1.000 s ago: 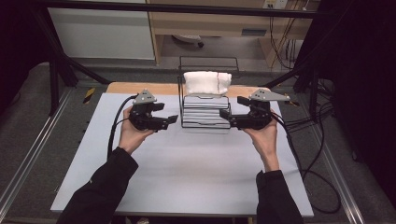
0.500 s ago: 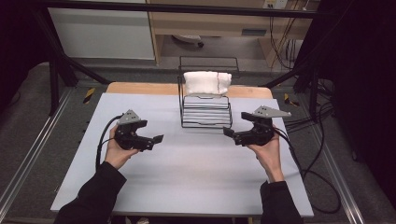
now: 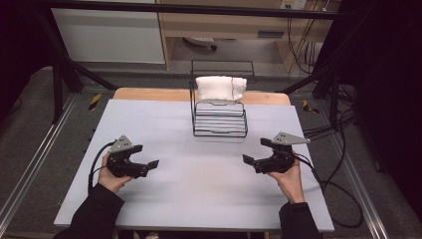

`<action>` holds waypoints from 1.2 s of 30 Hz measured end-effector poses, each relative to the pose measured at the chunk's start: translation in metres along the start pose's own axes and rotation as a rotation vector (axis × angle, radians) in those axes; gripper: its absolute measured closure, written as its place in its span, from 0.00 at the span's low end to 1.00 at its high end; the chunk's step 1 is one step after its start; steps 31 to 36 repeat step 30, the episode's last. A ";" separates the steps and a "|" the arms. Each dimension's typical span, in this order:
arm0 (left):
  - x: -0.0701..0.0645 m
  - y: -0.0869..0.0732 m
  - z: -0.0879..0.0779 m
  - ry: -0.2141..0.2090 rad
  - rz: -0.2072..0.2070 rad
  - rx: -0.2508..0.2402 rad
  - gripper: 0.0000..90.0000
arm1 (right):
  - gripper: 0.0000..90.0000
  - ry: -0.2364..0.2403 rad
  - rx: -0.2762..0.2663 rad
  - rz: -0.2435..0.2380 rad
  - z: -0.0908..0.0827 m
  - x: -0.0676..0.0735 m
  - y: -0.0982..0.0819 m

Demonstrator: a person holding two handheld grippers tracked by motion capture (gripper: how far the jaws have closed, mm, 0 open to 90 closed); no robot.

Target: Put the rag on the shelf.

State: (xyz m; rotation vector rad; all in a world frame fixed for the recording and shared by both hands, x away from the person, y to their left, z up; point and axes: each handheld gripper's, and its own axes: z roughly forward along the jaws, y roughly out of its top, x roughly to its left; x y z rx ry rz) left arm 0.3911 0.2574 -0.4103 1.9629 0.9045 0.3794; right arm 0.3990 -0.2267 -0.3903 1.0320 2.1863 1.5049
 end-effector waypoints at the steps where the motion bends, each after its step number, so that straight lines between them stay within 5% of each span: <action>1: 0.002 -0.004 -0.001 0.002 -0.002 0.003 0.11 | 0.00 0.000 0.007 0.006 -0.001 -0.001 -0.004; 19: 0.016 -0.038 -0.022 0.023 -0.047 0.004 0.12 | 0.00 -0.018 0.080 0.084 -0.023 -0.015 -0.061; 36: 0.015 -0.044 -0.022 0.026 -0.049 0.014 0.12 | 0.00 -0.026 0.108 0.086 -0.023 -0.015 -0.068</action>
